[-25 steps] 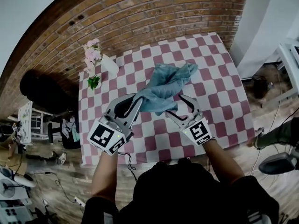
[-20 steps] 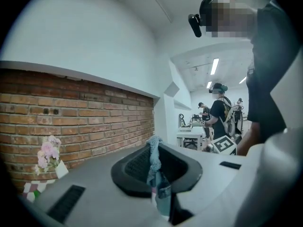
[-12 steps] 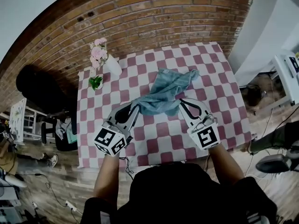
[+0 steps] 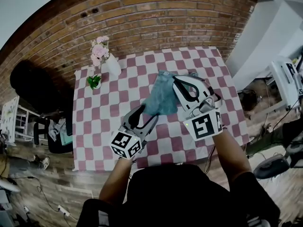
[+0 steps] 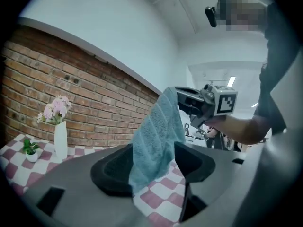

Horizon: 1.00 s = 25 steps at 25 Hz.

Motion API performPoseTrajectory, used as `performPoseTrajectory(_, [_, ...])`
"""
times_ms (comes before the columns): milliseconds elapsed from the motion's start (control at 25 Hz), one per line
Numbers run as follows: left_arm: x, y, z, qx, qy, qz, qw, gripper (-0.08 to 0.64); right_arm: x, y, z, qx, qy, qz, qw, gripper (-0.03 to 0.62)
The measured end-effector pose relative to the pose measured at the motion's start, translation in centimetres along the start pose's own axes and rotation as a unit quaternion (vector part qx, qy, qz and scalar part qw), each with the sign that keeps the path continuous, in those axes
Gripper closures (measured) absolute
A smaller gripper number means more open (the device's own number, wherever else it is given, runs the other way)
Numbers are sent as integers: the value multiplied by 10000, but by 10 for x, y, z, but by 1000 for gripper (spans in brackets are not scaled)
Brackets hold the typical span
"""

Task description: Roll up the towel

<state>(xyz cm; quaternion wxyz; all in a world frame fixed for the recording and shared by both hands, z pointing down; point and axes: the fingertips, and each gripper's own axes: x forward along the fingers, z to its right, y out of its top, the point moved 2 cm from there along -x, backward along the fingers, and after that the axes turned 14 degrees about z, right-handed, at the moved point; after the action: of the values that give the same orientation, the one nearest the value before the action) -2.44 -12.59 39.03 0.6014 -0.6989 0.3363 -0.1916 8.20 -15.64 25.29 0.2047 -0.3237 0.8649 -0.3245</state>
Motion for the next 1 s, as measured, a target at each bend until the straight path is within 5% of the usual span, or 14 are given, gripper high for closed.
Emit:
performPoseTrajectory(160, [-1, 2, 24, 870, 367, 240, 9952, 224, 20, 20, 15, -373, 58, 51, 9993, 581])
performPoseTrajectory(320, [6, -10, 62, 1977, -217, 58, 9800, 259, 36, 43, 29, -482, 199, 237, 9984, 580])
performPoseTrajectory(400, [14, -16, 68, 2814, -304, -72, 9591, 273, 40, 54, 33, -403, 297, 413, 9979, 580])
performPoseTrajectory(520, [29, -11, 62, 4174, 23, -40, 9087, 249, 42, 64, 39, -271, 355, 484, 9978, 580])
performPoseTrajectory(600, [40, 0, 59, 4751, 228, 136, 8795, 236, 42, 67, 43, -197, 358, 483, 9980, 580])
performPoseTrajectory(680, [47, 15, 62, 5021, 318, 411, 8632, 232, 41, 68, 46, -158, 353, 442, 9983, 580])
performPoseTrajectory(800, [51, 35, 75, 5014, 331, 857, 8603, 232, 39, 69, 46, -175, 333, 402, 9985, 580])
performPoseTrajectory(920, [56, 47, 80, 4619, 398, 1117, 8789, 294, 37, 70, 48, -226, 315, 386, 9985, 580])
performPoseTrajectory(1000, [59, 59, 80, 4386, 531, 1241, 8885, 441, 30, 65, 50, -267, 215, 365, 9987, 580])
